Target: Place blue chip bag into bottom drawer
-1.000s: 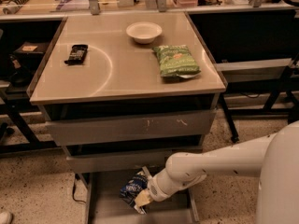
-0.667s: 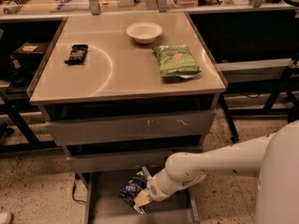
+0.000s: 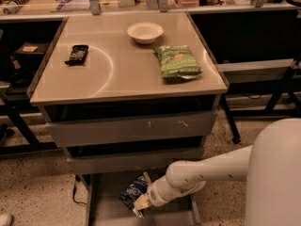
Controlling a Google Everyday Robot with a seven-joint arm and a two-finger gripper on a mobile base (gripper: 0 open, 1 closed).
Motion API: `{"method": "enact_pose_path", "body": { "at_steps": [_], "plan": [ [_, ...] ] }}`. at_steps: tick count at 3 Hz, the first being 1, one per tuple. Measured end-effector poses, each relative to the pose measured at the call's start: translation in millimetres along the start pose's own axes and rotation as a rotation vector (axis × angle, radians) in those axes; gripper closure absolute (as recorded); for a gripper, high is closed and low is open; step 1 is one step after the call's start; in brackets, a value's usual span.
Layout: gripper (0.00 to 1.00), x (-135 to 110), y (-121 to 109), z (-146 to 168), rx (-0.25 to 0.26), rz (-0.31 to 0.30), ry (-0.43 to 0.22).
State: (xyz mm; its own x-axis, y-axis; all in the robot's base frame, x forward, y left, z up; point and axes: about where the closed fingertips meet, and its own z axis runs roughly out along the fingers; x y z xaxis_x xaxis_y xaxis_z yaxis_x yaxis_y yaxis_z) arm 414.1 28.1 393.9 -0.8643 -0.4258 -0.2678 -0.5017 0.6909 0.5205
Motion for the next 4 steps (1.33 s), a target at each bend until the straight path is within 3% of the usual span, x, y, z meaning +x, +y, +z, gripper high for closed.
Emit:
{"method": "enact_pose_path", "body": {
  "at_steps": [2, 3, 4],
  "plan": [
    [1.0, 1.4, -42.9, 66.4, -0.034, 0.12, -0.033],
    [1.0, 1.5, -42.9, 66.5, -0.034, 0.12, -0.033],
    [1.0, 7.3, -55.4, 87.2, -0.078, 0.144, -0.064]
  ]
}}
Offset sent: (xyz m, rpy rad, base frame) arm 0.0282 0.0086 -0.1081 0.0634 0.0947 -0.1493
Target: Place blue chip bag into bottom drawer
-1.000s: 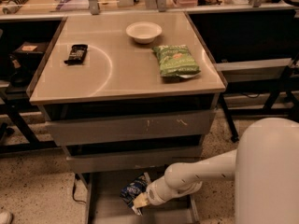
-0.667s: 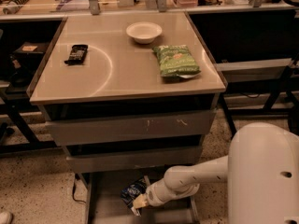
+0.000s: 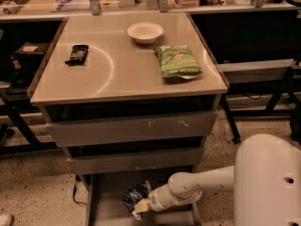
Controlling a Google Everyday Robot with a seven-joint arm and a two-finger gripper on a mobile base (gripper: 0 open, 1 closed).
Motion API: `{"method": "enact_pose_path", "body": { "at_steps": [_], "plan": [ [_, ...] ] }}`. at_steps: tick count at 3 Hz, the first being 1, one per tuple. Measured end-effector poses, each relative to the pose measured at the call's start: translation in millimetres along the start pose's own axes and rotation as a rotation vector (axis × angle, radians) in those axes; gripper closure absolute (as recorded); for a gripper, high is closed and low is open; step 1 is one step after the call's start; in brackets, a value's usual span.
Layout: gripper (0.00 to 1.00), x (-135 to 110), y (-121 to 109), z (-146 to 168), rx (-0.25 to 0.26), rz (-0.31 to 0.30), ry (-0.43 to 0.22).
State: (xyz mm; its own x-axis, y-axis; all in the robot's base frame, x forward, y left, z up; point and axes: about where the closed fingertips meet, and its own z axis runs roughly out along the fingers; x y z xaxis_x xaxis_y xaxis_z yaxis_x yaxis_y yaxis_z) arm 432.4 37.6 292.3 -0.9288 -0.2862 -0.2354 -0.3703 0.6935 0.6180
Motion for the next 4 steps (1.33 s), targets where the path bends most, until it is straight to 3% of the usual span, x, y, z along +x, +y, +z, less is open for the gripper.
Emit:
{"method": "enact_pose_path", "body": {
  "at_steps": [2, 4],
  "plan": [
    [1.0, 10.7, -49.5, 62.0, -0.077, 0.079, -0.02],
    [1.0, 16.1, -72.2, 96.5, -0.103, 0.124, 0.019]
  ]
}}
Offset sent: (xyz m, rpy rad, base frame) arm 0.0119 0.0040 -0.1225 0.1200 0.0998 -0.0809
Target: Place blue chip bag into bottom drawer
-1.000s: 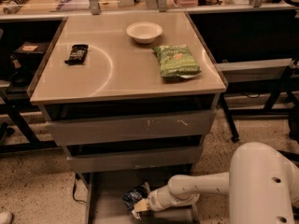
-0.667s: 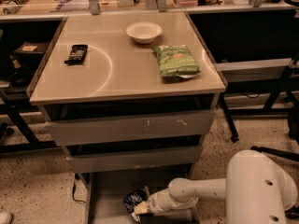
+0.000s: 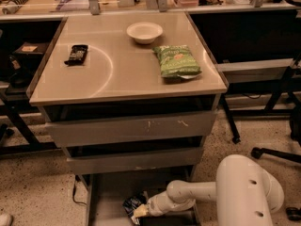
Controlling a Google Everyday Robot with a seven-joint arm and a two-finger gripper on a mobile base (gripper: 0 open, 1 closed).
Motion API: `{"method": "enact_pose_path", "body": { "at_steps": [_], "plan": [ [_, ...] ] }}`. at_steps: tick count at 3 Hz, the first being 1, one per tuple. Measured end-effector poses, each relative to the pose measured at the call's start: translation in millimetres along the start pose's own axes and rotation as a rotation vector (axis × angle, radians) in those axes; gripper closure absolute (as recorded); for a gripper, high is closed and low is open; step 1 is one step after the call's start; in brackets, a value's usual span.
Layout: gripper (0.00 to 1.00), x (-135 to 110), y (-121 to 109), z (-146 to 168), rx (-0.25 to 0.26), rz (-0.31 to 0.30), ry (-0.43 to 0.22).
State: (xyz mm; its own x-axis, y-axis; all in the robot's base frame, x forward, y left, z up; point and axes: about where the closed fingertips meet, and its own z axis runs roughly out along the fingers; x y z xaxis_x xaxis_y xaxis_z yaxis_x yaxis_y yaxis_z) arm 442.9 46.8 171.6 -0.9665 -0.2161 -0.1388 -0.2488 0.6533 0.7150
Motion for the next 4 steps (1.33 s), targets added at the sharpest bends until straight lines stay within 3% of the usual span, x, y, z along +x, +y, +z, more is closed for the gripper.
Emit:
{"method": "enact_pose_path", "body": {
  "at_steps": [1, 2, 4],
  "plan": [
    [1.0, -0.2, -8.7, 13.3, -0.009, 0.019, 0.025],
    [0.81, -1.1, -9.1, 13.6, -0.01, 0.019, 0.024],
    [0.35, -1.1, -9.1, 13.7, -0.01, 0.019, 0.025]
  ]
}}
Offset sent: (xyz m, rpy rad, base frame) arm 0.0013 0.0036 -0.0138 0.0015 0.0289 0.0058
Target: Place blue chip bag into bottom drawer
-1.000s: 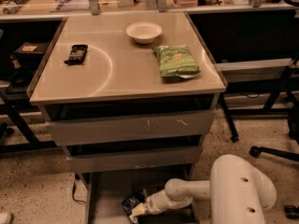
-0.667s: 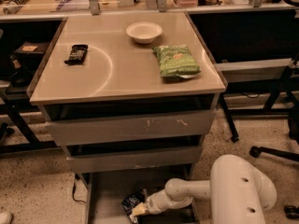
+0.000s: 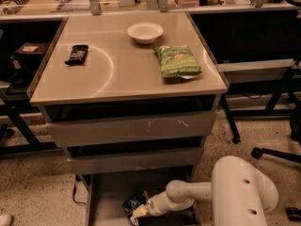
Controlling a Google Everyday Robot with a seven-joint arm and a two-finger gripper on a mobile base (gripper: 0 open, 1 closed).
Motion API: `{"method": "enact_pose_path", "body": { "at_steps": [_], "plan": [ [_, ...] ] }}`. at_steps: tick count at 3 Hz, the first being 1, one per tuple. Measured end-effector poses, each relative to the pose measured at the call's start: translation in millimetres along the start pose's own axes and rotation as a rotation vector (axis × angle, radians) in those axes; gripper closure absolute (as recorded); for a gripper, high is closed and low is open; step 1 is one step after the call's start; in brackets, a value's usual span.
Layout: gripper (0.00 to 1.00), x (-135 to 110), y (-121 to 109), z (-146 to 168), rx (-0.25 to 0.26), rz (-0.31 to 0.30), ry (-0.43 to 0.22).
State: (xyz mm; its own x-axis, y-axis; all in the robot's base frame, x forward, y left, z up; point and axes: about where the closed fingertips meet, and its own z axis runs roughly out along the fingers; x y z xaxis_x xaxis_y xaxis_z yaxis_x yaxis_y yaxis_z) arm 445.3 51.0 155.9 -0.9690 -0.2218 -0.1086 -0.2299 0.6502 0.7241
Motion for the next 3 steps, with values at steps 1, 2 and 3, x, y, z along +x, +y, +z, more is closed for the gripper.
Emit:
{"method": "enact_pose_path", "body": {
  "at_steps": [1, 2, 3],
  "plan": [
    [0.13, 0.0, 0.0, 0.0, 0.0, 0.0, 0.0],
    [0.0, 0.1, 0.0, 0.1, 0.0, 0.0, 0.0],
    [0.0, 0.1, 0.0, 0.1, 0.0, 0.0, 0.0]
  ]
}}
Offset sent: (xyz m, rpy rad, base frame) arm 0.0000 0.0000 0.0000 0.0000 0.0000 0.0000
